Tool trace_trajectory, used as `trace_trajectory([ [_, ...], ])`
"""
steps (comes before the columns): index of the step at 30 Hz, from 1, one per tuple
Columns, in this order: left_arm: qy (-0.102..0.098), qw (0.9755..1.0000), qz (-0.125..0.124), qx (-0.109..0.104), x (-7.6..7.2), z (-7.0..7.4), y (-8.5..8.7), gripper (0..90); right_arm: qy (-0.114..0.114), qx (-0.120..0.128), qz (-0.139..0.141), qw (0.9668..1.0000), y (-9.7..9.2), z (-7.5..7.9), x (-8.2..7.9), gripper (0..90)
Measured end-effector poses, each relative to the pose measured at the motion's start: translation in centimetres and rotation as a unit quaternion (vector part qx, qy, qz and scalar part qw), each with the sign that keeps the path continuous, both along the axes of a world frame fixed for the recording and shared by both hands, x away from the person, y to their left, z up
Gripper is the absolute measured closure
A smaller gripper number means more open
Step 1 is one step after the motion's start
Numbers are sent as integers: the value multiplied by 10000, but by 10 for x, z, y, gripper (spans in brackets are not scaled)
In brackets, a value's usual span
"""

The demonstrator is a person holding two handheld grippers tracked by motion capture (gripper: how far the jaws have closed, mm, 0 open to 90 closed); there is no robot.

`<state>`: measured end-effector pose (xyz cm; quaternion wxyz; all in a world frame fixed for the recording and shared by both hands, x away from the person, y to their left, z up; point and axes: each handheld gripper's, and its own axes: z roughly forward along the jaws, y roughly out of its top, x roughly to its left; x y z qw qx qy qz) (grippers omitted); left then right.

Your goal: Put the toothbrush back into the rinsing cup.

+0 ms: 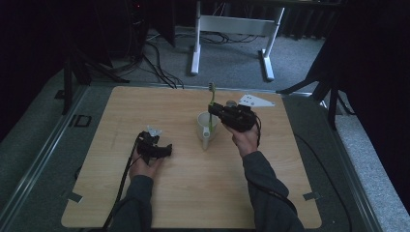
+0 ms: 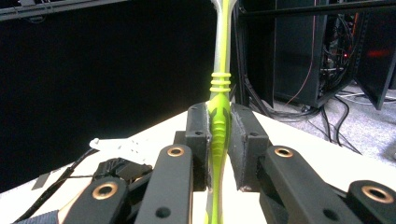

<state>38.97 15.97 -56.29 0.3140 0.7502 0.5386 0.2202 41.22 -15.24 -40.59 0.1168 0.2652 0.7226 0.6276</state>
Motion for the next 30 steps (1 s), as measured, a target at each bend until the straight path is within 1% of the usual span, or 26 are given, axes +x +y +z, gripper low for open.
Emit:
trace_trajectory([
  [30,1,10000,-1,-1,0,0,0,144,176,-57,-93,9998,4,-12,9,786],
])
